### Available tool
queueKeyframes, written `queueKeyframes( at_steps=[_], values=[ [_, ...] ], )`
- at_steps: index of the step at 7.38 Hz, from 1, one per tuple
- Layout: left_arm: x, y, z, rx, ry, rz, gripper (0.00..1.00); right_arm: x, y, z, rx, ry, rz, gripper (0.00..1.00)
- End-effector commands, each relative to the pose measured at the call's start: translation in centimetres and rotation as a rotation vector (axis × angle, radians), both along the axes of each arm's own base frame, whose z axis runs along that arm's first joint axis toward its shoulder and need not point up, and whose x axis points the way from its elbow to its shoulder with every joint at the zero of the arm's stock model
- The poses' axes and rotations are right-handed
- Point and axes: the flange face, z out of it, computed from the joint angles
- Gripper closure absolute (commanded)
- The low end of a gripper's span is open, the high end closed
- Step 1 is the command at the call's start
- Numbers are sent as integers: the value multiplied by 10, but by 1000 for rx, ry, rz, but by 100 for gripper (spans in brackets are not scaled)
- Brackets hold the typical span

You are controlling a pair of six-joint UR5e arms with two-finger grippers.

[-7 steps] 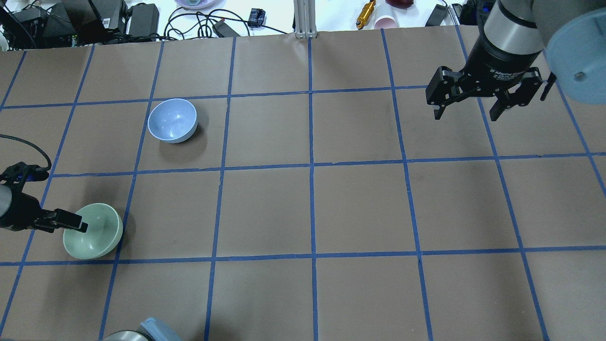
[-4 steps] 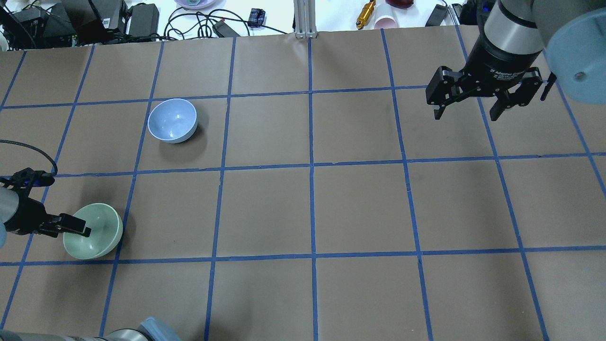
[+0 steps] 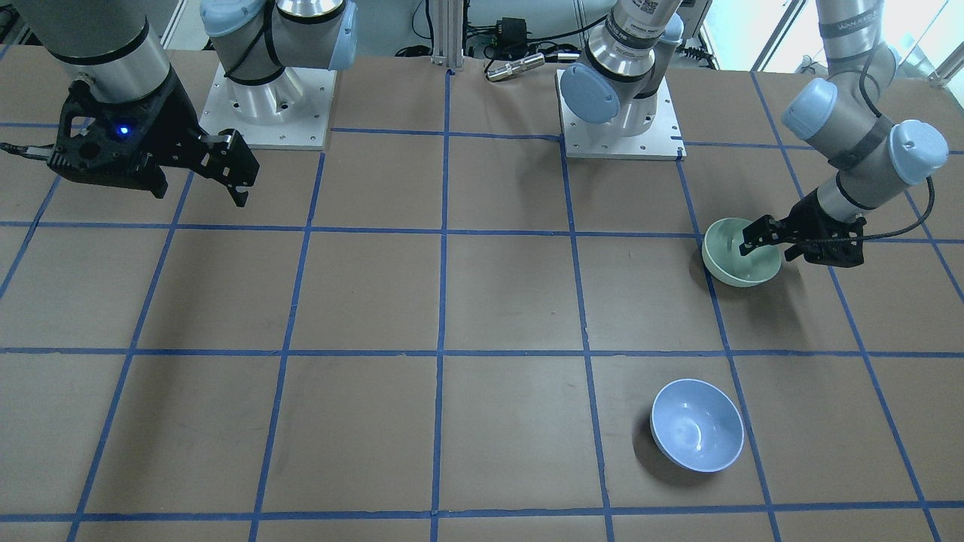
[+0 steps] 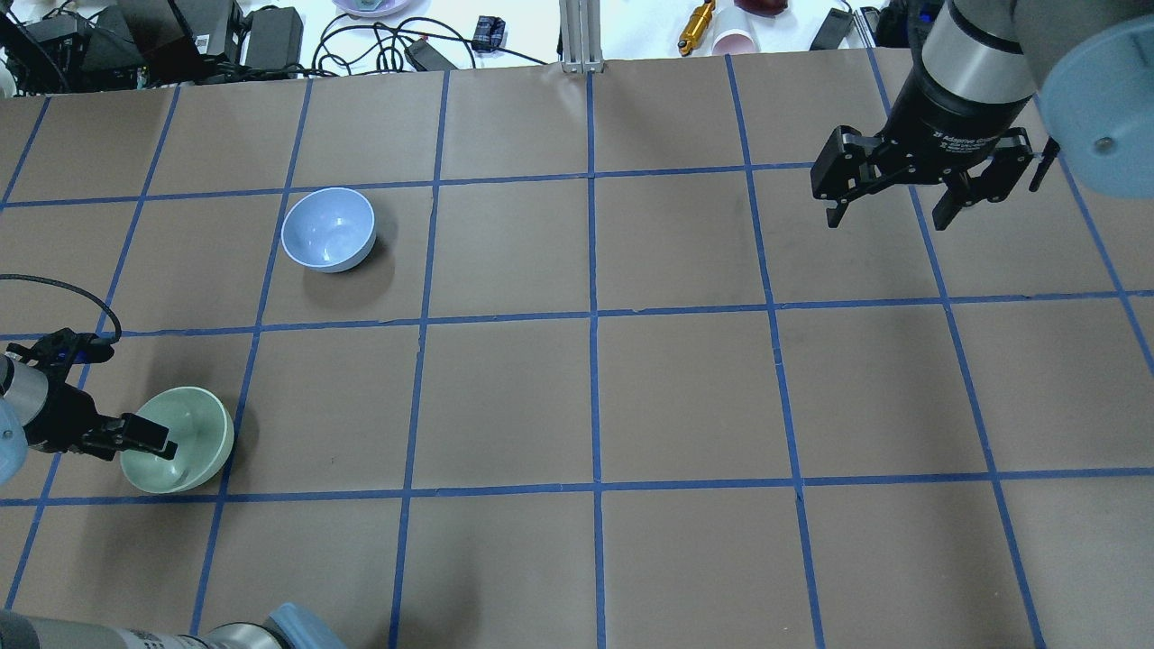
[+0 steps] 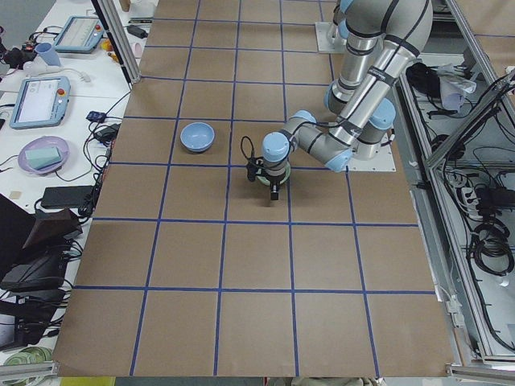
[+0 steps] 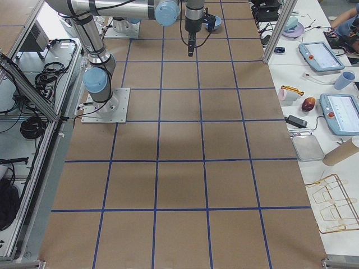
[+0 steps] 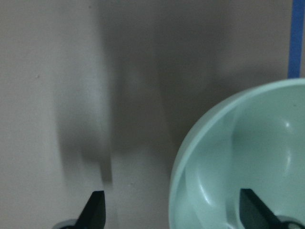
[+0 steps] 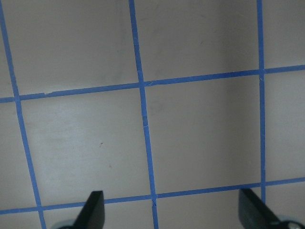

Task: Stack green bowl on blue bowl
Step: 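Close the left gripper on the rim of the pale green bowl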

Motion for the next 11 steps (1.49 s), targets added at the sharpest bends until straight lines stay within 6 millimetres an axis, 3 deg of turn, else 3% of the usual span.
queueKeyframes(
  at_steps=[1,3,7,10,11],
  values=[
    [-1,-1,-3,2,6,5,6,0,0,0,0,0,0,0],
    [-1,-1,-5,4,10,5,17,0,0,0,0,0,0,0],
    [-2,-3,-7,-9,29,12,69,0,0,0,0,0,0,0],
    [-3,-3,-8,-11,34,11,95,0,0,0,0,-2,0,0],
    [-3,-3,-7,-12,33,10,96,0,0,-1,1,0,0,0]
  ],
)
